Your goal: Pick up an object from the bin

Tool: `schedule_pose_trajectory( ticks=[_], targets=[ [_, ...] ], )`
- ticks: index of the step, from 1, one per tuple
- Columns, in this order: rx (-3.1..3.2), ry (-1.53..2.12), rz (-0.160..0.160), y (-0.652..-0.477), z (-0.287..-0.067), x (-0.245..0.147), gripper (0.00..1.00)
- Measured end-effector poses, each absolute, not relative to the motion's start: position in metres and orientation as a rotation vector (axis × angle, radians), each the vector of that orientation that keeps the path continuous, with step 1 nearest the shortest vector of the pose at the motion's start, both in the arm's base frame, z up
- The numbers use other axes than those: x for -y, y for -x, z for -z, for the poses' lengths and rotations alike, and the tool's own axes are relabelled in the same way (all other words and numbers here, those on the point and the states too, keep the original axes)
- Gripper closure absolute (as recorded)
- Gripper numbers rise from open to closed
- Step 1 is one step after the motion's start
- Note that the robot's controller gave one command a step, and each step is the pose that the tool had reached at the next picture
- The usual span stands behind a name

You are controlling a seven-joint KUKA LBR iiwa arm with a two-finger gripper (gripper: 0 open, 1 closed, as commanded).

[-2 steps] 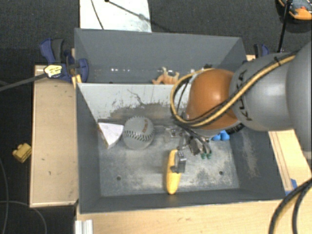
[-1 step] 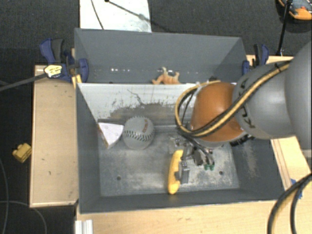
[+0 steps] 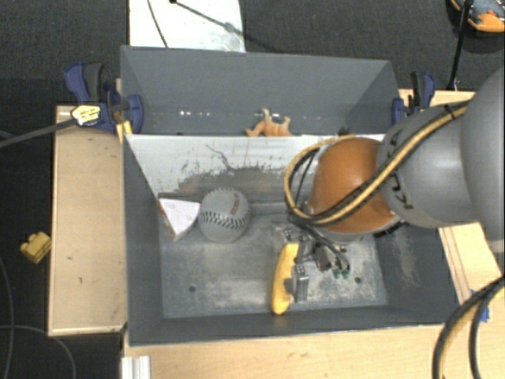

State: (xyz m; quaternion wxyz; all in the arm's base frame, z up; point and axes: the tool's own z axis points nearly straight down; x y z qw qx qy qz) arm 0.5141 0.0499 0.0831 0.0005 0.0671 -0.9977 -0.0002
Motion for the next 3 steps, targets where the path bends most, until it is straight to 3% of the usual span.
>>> schedule_pose_trajectory(
  ticks=[1, 2, 3],
  targets=[
    [3.080, -0.617, 0.004, -0.510, -0.076, -0.033, 0.00],
    [3.106, -0.478, 0.001, -0.511, -0.079, -0.023, 0.00],
    [3.139, -0.087, 0.001, -0.507, -0.083, -0.015, 0.00]
  ],
)
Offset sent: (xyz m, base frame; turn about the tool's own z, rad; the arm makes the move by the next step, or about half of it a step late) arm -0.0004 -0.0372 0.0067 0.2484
